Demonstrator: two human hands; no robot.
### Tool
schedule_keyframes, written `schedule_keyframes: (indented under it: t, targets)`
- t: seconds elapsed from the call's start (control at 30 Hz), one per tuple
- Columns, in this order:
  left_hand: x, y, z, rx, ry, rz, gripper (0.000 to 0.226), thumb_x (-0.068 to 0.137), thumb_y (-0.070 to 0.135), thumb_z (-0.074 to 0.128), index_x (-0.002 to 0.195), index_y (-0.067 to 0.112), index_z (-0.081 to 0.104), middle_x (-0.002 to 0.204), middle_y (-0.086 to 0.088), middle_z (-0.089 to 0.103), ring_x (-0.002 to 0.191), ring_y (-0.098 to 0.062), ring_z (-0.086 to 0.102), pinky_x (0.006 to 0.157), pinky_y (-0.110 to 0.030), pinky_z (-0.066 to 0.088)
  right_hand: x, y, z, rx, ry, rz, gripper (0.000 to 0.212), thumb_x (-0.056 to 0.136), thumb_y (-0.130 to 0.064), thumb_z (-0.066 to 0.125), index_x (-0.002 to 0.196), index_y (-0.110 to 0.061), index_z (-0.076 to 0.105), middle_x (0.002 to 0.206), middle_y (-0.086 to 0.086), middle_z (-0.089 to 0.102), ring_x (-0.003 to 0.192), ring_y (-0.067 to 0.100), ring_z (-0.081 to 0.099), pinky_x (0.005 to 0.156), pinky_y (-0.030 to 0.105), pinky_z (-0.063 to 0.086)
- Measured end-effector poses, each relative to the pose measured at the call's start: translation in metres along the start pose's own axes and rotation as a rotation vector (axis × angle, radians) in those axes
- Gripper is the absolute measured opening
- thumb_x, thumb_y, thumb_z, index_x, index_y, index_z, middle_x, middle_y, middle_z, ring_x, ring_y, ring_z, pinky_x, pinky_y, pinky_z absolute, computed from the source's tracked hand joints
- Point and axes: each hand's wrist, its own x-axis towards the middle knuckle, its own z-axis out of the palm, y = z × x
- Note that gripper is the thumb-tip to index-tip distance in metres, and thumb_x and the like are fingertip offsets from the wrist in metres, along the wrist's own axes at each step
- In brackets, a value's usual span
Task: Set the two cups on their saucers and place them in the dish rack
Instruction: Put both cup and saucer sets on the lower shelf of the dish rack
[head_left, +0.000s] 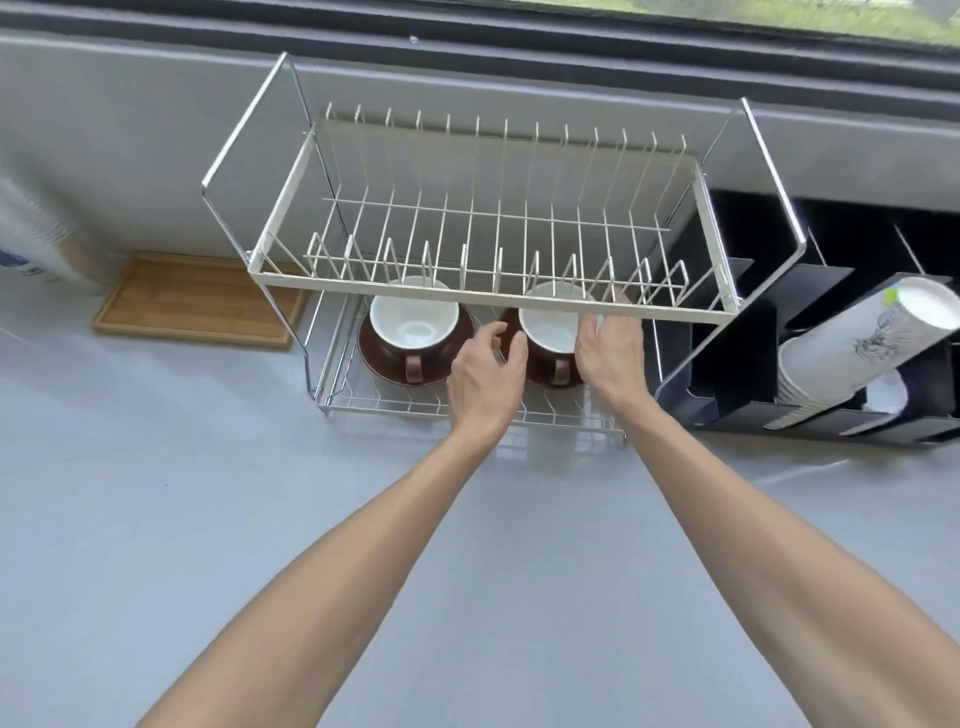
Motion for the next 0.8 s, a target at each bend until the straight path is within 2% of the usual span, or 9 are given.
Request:
schedule_keyframes:
  t: [0.1, 0.2, 0.27, 0.4, 0.53, 0.6, 0.67, 0.73, 0.8]
  targets:
    - [0.010, 0.002, 0.017, -0.143, -0.112, -0.255, 0.059, 0.097, 0.052, 0.054, 0.146, 0.019, 0.048, 0.145, -0.007, 0.057, 0.131, -0.029, 0.055, 0.109, -0.042, 0.045, 0.007, 0.006, -0.001, 0.135, -0.059, 0.266, 0.055, 0.100, -0.040, 0.040, 0.140, -0.002, 0.047, 0.139, 0.020, 0.054, 0.128, 0.038, 0.050, 0.110, 0.048, 0.040]
    - [0.019, 0.006, 0.027, -0.263, -0.149, -0.354, 0.067, 0.091, 0.056, 0.059, 0.148, 0.022, 0.044, 0.146, -0.006, 0.054, 0.130, -0.030, 0.055, 0.105, -0.049, 0.051, 0.008, 0.010, -0.004, 0.190, -0.091, 0.366, 0.051, 0.102, -0.037, 0.040, 0.137, 0.000, 0.049, 0.137, 0.018, 0.055, 0.126, 0.037, 0.052, 0.106, 0.043, 0.042]
    - [0.024, 0.009, 0.031, -0.275, -0.168, -0.369, 0.070, 0.092, 0.053, 0.061, 0.151, 0.021, 0.040, 0.150, -0.005, 0.050, 0.128, -0.028, 0.054, 0.104, -0.047, 0.053, 0.012, 0.016, -0.004, 0.174, -0.108, 0.376, 0.044, 0.103, -0.030, 0.038, 0.132, -0.001, 0.054, 0.134, 0.018, 0.058, 0.122, 0.036, 0.054, 0.099, 0.039, 0.043]
    - [0.028, 0.009, 0.036, -0.343, -0.170, -0.392, 0.061, 0.098, 0.036, 0.061, 0.152, 0.016, 0.042, 0.151, -0.005, 0.048, 0.106, -0.018, 0.051, 0.083, -0.035, 0.060, 0.014, 0.027, 0.000, 0.130, -0.103, 0.325, 0.036, 0.103, -0.027, 0.037, 0.118, -0.004, 0.060, 0.122, 0.016, 0.063, 0.116, 0.035, 0.055, 0.087, 0.036, 0.040]
    - [0.025, 0.009, 0.035, -0.358, -0.171, -0.393, 0.058, 0.100, 0.034, 0.060, 0.151, 0.014, 0.043, 0.150, -0.007, 0.048, 0.106, -0.019, 0.051, 0.085, -0.037, 0.061, 0.011, 0.032, 0.004, 0.120, -0.090, 0.295, 0.025, 0.103, -0.026, 0.035, 0.099, -0.011, 0.054, 0.102, 0.009, 0.058, 0.100, 0.029, 0.054, 0.081, 0.035, 0.037]
    - [0.023, 0.007, 0.033, -0.359, -0.174, -0.386, 0.058, 0.100, 0.034, 0.060, 0.152, 0.014, 0.041, 0.152, -0.006, 0.046, 0.107, -0.019, 0.050, 0.085, -0.037, 0.061, 0.009, 0.032, 0.003, 0.117, -0.095, 0.286, 0.023, 0.103, -0.025, 0.035, 0.100, -0.013, 0.054, 0.101, 0.007, 0.057, 0.097, 0.029, 0.052, 0.080, 0.035, 0.037]
    - [0.020, 0.006, 0.032, -0.349, -0.176, -0.369, 0.060, 0.100, 0.035, 0.060, 0.153, 0.014, 0.040, 0.153, -0.007, 0.044, 0.107, -0.019, 0.049, 0.084, -0.036, 0.061, 0.008, 0.032, 0.002, 0.121, -0.106, 0.278, 0.024, 0.103, -0.025, 0.034, 0.105, -0.013, 0.055, 0.108, 0.009, 0.060, 0.103, 0.030, 0.053, 0.083, 0.036, 0.038]
    - [0.019, 0.007, 0.032, -0.341, -0.184, -0.365, 0.061, 0.100, 0.036, 0.060, 0.153, 0.015, 0.039, 0.154, -0.007, 0.044, 0.103, -0.017, 0.051, 0.084, -0.036, 0.061, 0.007, 0.030, 0.000, 0.130, -0.106, 0.275, 0.035, 0.104, -0.026, 0.034, 0.126, -0.012, 0.057, 0.126, 0.012, 0.062, 0.118, 0.033, 0.054, 0.093, 0.038, 0.040]
    - [0.019, 0.007, 0.031, -0.321, -0.185, -0.372, 0.062, 0.099, 0.037, 0.060, 0.153, 0.017, 0.038, 0.153, -0.006, 0.045, 0.092, -0.015, 0.052, 0.089, -0.039, 0.061, 0.005, 0.028, 0.000, 0.143, -0.108, 0.283, 0.041, 0.104, -0.027, 0.034, 0.140, -0.015, 0.051, 0.138, 0.011, 0.058, 0.128, 0.033, 0.050, 0.102, 0.039, 0.039]
